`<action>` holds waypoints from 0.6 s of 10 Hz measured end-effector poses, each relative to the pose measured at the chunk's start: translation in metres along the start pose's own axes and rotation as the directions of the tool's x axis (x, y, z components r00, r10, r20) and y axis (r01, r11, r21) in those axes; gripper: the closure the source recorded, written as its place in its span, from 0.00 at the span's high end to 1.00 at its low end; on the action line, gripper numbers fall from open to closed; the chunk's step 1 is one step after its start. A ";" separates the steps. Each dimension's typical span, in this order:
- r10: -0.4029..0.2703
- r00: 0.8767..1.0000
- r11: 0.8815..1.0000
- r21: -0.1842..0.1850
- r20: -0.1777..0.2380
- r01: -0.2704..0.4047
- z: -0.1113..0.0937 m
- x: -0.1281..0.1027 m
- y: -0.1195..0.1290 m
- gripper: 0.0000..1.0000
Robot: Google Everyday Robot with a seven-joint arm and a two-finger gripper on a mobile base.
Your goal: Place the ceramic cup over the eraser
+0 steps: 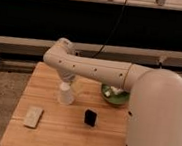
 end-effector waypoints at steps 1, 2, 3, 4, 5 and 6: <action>-0.011 1.000 1.000 0.001 0.006 0.011 0.004 -0.006 -0.005 0.80; -0.021 1.000 1.000 0.001 0.011 0.021 0.005 -0.007 -0.008 0.80; -0.026 1.000 1.000 -0.001 0.014 0.026 0.008 -0.007 -0.009 0.80; -0.031 0.999 1.000 -0.003 0.023 0.031 0.009 -0.009 -0.010 0.80; -0.033 0.999 0.999 -0.006 0.034 0.033 0.013 -0.010 -0.008 0.80; -0.035 0.998 0.999 -0.001 0.048 0.035 0.018 -0.012 -0.008 0.80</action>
